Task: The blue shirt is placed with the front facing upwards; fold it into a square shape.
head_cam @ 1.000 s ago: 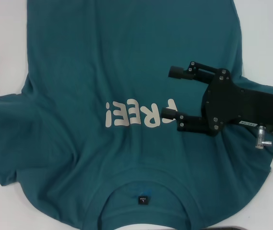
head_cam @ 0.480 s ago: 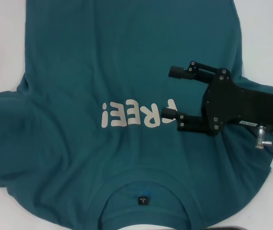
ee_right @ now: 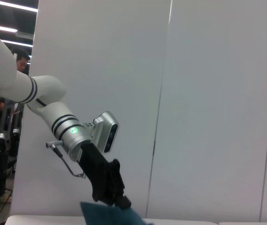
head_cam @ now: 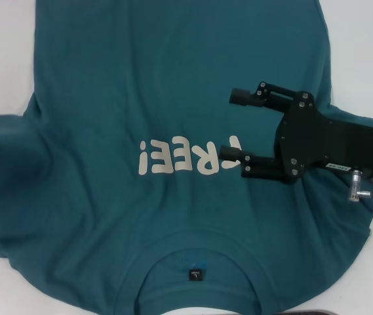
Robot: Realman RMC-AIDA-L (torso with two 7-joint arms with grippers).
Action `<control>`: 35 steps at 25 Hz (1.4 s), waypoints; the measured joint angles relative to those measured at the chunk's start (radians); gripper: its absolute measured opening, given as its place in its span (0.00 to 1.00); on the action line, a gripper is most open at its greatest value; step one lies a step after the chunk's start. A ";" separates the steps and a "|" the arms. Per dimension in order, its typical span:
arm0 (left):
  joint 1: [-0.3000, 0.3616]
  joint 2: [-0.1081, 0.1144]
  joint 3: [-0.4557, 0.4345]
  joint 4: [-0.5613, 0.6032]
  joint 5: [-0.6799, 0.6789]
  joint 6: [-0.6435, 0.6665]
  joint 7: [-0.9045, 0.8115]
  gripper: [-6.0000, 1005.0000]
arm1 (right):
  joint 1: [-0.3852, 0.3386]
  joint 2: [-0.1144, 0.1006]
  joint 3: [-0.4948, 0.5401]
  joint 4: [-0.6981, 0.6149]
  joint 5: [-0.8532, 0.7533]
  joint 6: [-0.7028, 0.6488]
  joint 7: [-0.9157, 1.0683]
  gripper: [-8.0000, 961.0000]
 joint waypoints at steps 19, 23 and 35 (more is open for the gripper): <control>-0.129 -0.121 0.089 0.216 -0.065 -0.199 0.038 0.02 | -0.006 0.000 0.001 0.006 0.000 0.006 -0.007 0.84; -0.167 -0.124 0.107 0.293 -0.066 -0.289 0.062 0.03 | -0.007 0.000 0.001 0.006 0.000 0.007 -0.009 0.84; -0.177 -0.105 0.125 0.363 -0.077 -0.340 0.196 0.18 | -0.010 0.000 0.015 0.009 0.000 0.005 -0.010 0.84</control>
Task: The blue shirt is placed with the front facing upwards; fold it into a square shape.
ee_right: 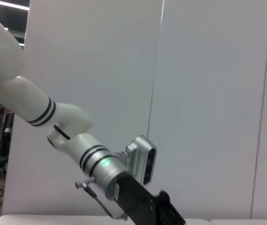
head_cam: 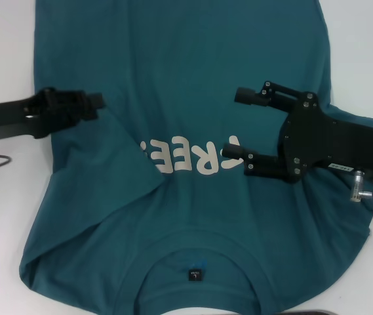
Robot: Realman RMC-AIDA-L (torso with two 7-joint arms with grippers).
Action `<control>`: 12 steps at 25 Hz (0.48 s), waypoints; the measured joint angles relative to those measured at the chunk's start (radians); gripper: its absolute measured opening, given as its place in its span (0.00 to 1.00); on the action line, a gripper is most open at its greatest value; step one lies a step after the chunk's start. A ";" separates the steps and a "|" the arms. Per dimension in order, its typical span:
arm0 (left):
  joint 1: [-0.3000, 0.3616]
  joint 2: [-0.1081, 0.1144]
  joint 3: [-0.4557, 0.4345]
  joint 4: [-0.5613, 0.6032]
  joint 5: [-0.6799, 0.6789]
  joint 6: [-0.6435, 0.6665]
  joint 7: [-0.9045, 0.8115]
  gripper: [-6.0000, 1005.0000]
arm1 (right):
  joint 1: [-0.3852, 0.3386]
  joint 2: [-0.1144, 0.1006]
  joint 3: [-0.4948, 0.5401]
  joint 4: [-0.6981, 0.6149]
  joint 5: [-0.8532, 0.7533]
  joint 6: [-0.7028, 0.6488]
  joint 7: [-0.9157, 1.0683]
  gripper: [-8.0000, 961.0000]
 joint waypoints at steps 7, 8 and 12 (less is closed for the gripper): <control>0.110 0.037 -0.024 -0.198 -0.081 0.266 0.194 0.42 | 0.004 0.002 0.012 0.001 0.000 0.000 0.015 0.84; 0.133 0.041 -0.023 -0.209 -0.093 0.301 0.261 0.45 | 0.003 0.002 0.019 0.001 0.000 -0.001 0.024 0.84; 0.253 0.025 -0.015 -0.204 -0.124 0.422 0.749 0.66 | 0.005 0.001 0.054 0.000 0.000 -0.013 0.107 0.84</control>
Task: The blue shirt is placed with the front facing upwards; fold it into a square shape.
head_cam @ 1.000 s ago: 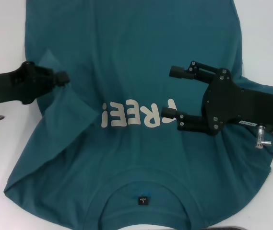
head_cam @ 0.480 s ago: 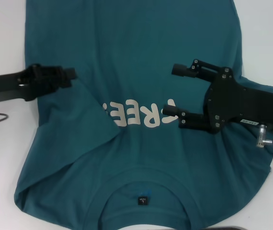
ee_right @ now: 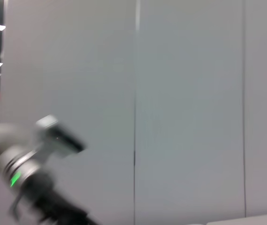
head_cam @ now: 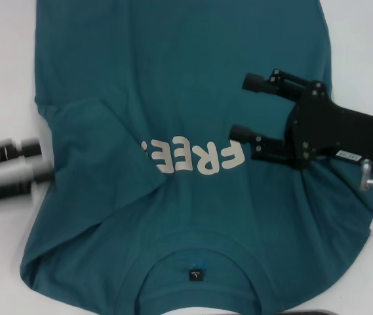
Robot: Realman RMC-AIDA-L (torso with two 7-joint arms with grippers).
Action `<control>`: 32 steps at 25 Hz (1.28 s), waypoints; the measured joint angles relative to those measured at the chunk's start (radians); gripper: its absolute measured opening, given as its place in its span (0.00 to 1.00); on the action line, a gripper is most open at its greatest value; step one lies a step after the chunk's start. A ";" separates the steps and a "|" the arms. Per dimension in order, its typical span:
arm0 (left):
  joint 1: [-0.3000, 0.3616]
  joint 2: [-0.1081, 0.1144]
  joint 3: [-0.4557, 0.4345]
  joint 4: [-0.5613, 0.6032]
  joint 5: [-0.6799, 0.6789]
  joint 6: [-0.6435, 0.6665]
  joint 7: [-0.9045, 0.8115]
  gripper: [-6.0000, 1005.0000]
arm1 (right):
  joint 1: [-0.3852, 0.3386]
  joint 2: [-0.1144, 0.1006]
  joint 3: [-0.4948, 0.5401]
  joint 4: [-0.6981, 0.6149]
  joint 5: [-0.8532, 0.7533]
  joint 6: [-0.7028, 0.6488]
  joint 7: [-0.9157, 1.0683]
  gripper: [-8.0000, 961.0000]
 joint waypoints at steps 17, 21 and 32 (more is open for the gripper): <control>0.133 -0.087 -0.092 0.172 -0.040 -0.010 0.494 0.95 | -0.071 -0.182 0.137 -0.247 -0.282 0.039 1.278 0.84; 0.132 -0.087 -0.110 0.175 -0.073 -0.010 0.481 0.95 | -0.067 -0.271 0.259 -0.284 -0.465 -0.069 1.456 0.84; 0.134 -0.093 -0.113 0.177 -0.140 0.002 0.471 0.95 | 0.071 -0.272 0.332 -0.413 -0.846 -0.027 1.647 0.84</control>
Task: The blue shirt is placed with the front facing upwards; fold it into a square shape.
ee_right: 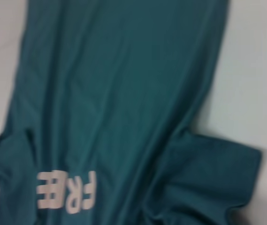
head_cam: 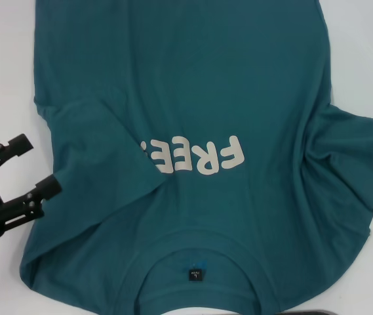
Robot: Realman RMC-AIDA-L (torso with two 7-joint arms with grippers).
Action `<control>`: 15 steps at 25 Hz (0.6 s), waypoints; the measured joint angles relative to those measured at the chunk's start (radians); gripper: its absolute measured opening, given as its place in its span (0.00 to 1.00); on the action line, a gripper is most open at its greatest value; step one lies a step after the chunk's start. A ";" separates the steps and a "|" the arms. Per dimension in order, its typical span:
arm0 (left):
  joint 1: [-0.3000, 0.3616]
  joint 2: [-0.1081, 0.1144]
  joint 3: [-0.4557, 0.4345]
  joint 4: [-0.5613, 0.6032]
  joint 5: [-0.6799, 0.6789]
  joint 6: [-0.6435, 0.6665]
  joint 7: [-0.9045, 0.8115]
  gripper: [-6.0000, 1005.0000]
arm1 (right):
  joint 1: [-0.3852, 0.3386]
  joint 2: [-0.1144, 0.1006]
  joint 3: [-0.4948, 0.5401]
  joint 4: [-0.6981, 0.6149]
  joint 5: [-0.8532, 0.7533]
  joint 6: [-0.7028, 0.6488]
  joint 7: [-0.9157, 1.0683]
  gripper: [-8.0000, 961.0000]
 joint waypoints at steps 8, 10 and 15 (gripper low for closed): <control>0.013 0.000 -0.006 0.000 -0.039 0.004 -0.002 0.95 | 0.016 0.000 0.013 -0.002 -0.051 0.021 0.025 0.84; 0.014 -0.001 -0.006 0.000 -0.040 0.003 -0.002 0.95 | 0.012 0.001 0.019 0.005 -0.053 0.024 0.025 0.84; 0.014 0.001 -0.007 -0.001 -0.040 0.000 0.000 0.95 | 0.006 0.020 0.018 0.012 -0.054 0.041 0.026 0.84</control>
